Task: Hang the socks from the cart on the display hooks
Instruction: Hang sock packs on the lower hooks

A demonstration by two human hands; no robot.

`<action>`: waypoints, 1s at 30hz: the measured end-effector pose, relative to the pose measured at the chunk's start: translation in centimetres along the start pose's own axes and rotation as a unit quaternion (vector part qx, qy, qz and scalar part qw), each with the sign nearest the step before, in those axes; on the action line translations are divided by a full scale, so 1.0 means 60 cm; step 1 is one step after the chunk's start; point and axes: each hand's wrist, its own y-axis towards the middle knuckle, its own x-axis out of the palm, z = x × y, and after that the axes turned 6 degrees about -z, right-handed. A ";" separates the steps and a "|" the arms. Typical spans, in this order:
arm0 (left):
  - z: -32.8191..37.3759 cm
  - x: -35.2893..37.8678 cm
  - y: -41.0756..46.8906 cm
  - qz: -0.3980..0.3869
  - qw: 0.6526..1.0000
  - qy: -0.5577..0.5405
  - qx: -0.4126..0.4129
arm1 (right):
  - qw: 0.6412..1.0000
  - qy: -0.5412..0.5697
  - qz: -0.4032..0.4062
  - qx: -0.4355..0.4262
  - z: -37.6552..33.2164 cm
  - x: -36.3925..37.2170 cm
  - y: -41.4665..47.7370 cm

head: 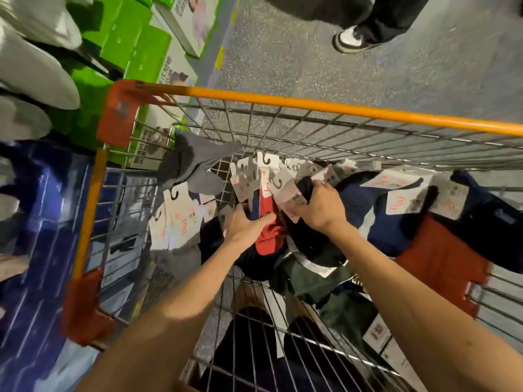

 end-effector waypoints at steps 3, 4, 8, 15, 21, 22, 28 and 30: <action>-0.001 -0.021 -0.009 0.016 0.999 -0.023 0.022 | 1.000 0.007 0.011 0.002 0.009 0.010 -0.007; -0.005 -0.027 -0.010 0.011 0.999 -0.046 0.019 | 1.000 0.010 0.018 0.005 0.010 0.014 -0.013; 0.001 -0.033 -0.047 -0.032 0.993 -0.100 0.053 | 0.996 0.090 0.025 -0.001 0.023 0.025 -0.038; 0.007 -0.044 -0.145 -0.075 0.976 -0.172 0.112 | 0.958 0.279 -0.015 -0.064 0.061 -0.012 -0.105; 0.022 -0.062 -0.246 -0.080 0.956 -0.257 0.115 | 0.926 0.360 -0.049 -0.107 0.048 -0.086 -0.212; 0.028 -0.065 -0.265 -0.083 0.950 -0.279 0.111 | 0.919 0.374 -0.052 -0.115 0.041 -0.101 -0.233; 0.069 -0.086 -0.404 -0.189 0.871 -0.428 0.148 | 0.858 0.490 -0.045 -0.144 -0.015 -0.171 -0.346; 0.079 -0.085 -0.451 -0.194 0.846 -0.460 0.186 | 0.848 0.502 -0.052 -0.162 -0.037 -0.188 -0.384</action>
